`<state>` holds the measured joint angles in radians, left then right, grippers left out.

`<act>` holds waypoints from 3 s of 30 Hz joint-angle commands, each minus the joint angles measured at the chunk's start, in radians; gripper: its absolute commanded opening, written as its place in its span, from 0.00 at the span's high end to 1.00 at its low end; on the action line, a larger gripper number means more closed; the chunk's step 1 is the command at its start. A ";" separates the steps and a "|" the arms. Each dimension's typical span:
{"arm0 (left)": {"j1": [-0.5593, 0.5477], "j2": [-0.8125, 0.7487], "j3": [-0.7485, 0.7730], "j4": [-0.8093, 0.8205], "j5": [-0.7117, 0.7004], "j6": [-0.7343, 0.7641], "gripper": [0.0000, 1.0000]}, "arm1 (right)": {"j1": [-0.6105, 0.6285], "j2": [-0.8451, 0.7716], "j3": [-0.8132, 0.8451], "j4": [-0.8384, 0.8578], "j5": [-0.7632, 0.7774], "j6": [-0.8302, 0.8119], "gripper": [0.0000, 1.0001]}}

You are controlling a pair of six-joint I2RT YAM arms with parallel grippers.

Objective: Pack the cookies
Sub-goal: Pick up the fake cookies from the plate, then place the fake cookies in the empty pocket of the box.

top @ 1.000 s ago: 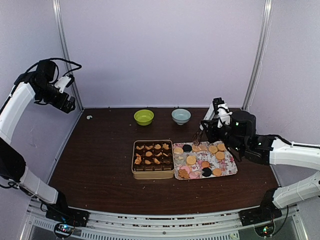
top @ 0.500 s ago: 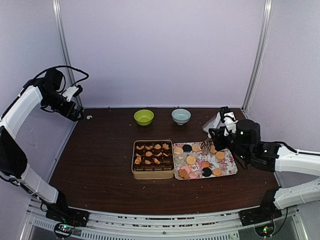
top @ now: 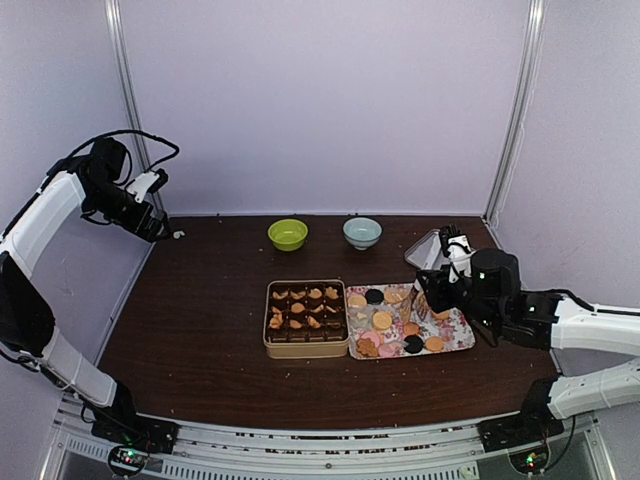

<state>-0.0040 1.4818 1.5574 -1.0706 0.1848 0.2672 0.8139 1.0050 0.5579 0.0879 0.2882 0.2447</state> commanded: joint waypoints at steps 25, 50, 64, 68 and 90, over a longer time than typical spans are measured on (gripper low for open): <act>-0.019 0.005 0.042 -0.009 0.044 -0.003 0.02 | 0.070 0.084 -0.083 0.113 0.150 0.046 0.55; -0.019 0.003 0.033 -0.011 0.029 -0.001 0.02 | 0.092 0.017 0.058 0.052 0.141 -0.023 0.76; -0.019 -0.005 0.030 -0.020 0.026 0.000 0.02 | 0.244 0.238 0.296 0.166 0.046 -0.056 0.76; -0.018 -0.007 0.029 -0.024 0.025 0.003 0.02 | 0.276 0.352 0.355 0.210 0.023 -0.071 0.76; -0.019 -0.014 0.040 -0.031 0.033 0.003 0.02 | 0.291 0.501 0.396 0.250 0.054 -0.124 0.63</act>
<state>-0.0170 1.4830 1.5692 -1.1007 0.2066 0.2672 1.1000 1.4994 0.9272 0.2897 0.3157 0.1287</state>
